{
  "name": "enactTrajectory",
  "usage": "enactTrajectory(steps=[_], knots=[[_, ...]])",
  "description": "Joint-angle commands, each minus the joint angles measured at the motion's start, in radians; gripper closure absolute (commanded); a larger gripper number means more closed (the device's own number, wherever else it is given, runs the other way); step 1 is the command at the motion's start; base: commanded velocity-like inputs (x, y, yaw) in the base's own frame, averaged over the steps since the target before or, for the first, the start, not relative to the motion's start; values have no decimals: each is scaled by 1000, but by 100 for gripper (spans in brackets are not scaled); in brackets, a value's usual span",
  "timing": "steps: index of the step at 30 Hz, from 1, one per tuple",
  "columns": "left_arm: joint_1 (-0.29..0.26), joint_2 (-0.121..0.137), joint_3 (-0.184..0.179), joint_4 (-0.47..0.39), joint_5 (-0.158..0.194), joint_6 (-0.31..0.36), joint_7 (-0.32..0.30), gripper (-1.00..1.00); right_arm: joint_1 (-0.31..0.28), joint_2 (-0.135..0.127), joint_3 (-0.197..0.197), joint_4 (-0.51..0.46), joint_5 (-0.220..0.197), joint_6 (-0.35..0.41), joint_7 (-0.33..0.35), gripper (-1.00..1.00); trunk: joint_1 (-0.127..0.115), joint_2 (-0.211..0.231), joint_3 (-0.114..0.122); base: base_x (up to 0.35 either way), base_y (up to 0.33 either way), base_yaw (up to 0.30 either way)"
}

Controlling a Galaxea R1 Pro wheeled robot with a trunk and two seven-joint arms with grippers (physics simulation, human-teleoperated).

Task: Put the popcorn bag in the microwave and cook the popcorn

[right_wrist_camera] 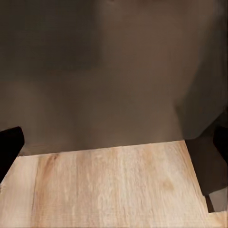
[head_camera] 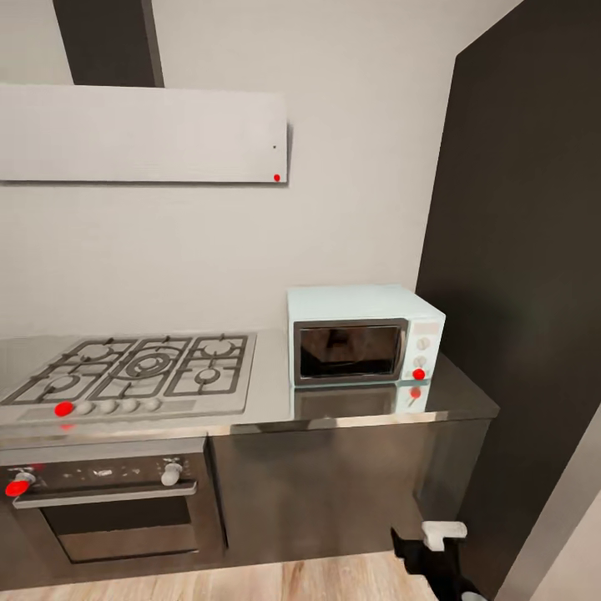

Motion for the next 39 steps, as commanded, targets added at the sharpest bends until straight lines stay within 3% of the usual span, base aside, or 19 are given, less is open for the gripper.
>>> enactTrajectory(steps=[1,7,10,14,19,26,31,39], knots=[[0,-1,7,-2,0,5,-4,-100,0,-1,-9,-45,-7,17,-1,-100,0,-1,-1,0,0,2],[0,-4,8,-2,0,5,-4,-100,0,0,-28,-253,-8,46,-1,-100,0,-1,-1,0,0,0],[0,-4,7,-3,0,5,-4,-100,0,0,-30,-421,-8,149,-1,-100,0,-1,-1,0,0,0],[0,-4,6,-3,0,5,-4,-100,0,-1,-30,-487,-8,208,-1,-100,0,-1,-1,0,0,0],[0,-8,7,-2,0,5,-4,-100,-12,-2,-30,-502,-8,221,-2,-100,0,-1,-1,151,0,0],[0,-8,7,-2,0,5,-4,-100,-101,-2,-30,-503,-7,276,-7,-100,0,-1,-1,300,0,0],[0,-8,7,-3,0,5,-4,-100,-134,-2,-30,-503,-6,302,-113,-100,0,-1,-1,163,-9,0],[0,-8,7,-2,0,5,-4,-100,-137,-2,-28,-503,-6,302,-141,-100,0,-1,-1,205,-174,0]])
